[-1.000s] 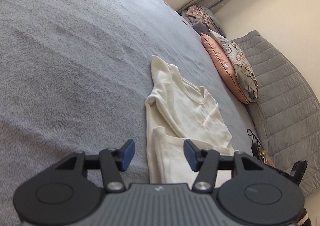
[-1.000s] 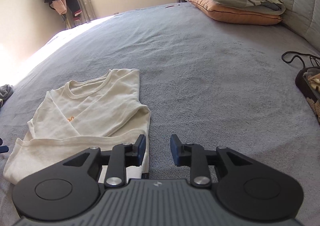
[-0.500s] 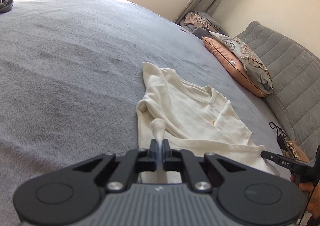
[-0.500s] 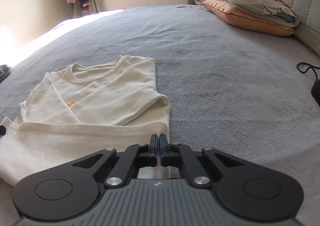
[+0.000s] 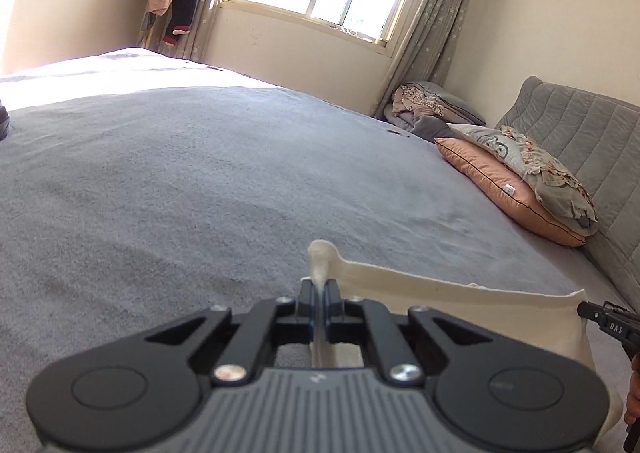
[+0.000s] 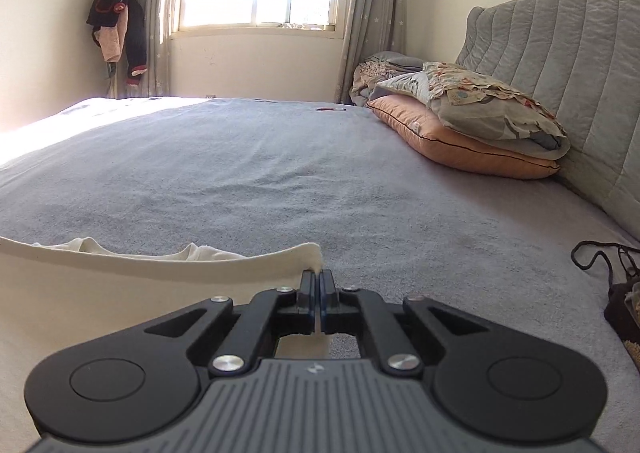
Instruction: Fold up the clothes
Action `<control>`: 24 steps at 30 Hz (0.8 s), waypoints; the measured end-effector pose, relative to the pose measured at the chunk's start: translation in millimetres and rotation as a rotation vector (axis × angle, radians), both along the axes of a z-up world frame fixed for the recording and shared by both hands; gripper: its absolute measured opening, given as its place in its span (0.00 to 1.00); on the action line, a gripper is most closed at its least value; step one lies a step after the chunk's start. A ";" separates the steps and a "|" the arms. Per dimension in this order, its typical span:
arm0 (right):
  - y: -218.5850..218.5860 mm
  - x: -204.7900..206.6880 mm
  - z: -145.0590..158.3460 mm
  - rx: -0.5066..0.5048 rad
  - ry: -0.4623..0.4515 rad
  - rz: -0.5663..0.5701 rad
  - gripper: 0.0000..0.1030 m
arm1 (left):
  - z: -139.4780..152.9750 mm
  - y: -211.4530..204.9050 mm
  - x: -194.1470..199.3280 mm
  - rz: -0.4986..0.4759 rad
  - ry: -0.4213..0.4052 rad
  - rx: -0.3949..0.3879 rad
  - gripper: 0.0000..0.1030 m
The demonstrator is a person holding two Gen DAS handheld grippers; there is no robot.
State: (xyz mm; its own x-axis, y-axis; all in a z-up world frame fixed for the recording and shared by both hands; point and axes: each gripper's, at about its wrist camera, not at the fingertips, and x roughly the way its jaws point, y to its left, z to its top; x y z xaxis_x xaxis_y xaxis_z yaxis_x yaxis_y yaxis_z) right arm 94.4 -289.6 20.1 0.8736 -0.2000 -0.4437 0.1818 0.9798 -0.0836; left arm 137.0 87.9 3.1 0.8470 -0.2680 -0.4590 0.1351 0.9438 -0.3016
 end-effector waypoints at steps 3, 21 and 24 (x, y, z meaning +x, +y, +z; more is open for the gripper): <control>0.7 30.4 -7.7 -0.038 0.010 -0.008 0.02 | -0.4 -6.6 28.2 -0.001 -0.001 0.055 0.04; 11.8 99.0 -43.3 -0.156 0.187 0.038 0.12 | -23.3 -39.6 74.5 -0.020 0.122 0.324 0.25; 13.2 84.2 -24.8 -0.118 0.129 0.007 0.26 | 2.1 -34.1 61.6 0.056 0.067 0.314 0.47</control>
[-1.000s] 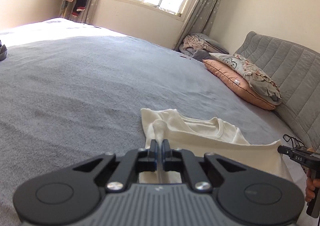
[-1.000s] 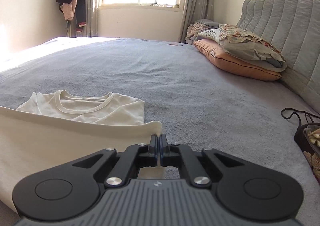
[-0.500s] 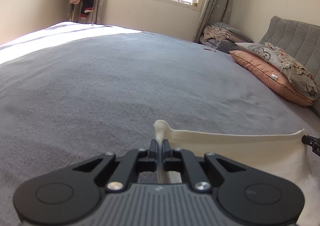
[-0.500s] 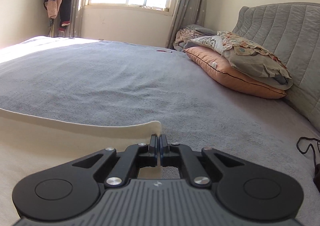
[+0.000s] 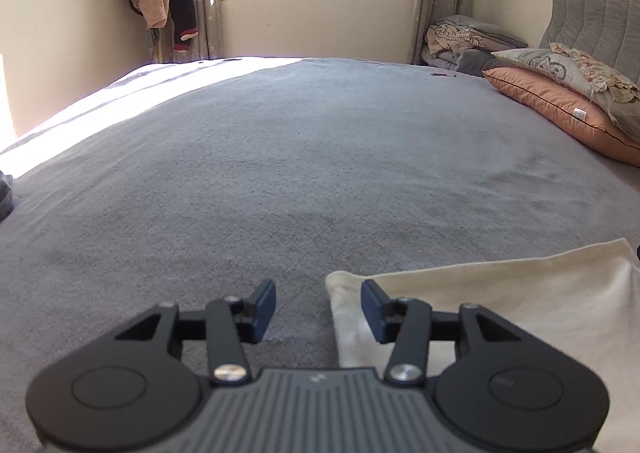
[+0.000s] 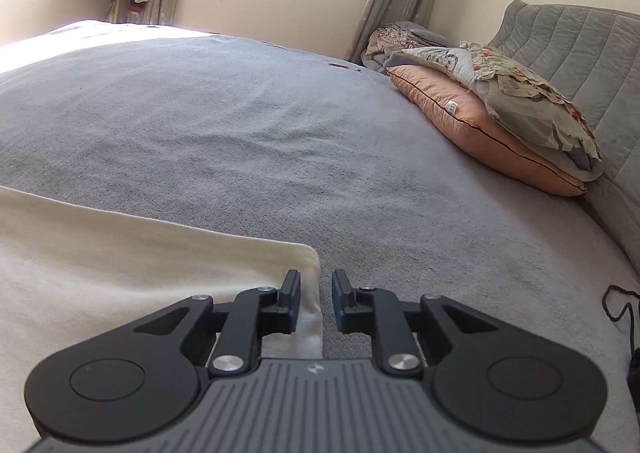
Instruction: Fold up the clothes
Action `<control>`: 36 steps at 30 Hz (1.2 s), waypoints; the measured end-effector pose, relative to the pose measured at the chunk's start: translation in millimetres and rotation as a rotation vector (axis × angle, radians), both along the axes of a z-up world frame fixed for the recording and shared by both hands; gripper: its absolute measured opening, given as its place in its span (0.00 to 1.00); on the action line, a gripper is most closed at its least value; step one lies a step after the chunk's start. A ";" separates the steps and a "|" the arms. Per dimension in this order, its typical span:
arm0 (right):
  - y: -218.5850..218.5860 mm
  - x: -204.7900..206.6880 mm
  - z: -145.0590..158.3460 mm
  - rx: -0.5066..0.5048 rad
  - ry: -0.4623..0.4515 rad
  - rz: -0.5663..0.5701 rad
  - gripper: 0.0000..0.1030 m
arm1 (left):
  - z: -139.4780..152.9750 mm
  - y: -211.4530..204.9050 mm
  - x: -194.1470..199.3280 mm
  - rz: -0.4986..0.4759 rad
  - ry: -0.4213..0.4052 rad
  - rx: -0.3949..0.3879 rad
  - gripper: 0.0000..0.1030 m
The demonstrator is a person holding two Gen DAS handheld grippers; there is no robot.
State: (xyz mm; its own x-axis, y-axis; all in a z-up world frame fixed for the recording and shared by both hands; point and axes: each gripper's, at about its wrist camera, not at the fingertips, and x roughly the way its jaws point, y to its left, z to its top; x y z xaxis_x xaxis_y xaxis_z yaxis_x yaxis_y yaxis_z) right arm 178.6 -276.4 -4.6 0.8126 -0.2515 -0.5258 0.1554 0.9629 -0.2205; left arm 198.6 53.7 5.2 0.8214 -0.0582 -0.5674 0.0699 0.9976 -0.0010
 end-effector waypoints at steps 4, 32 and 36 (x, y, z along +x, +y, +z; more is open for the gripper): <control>35.0 -22.5 15.1 0.028 -0.034 0.105 0.37 | 21.6 -20.0 -27.0 -0.098 -0.045 -0.091 0.51; -39.4 -67.3 -19.2 0.411 0.082 0.109 0.50 | -38.7 35.3 -43.5 -0.201 0.156 -0.414 0.74; -39.4 -61.5 -29.3 0.475 0.083 0.121 0.53 | -51.7 33.5 -39.7 -0.201 0.148 -0.488 0.74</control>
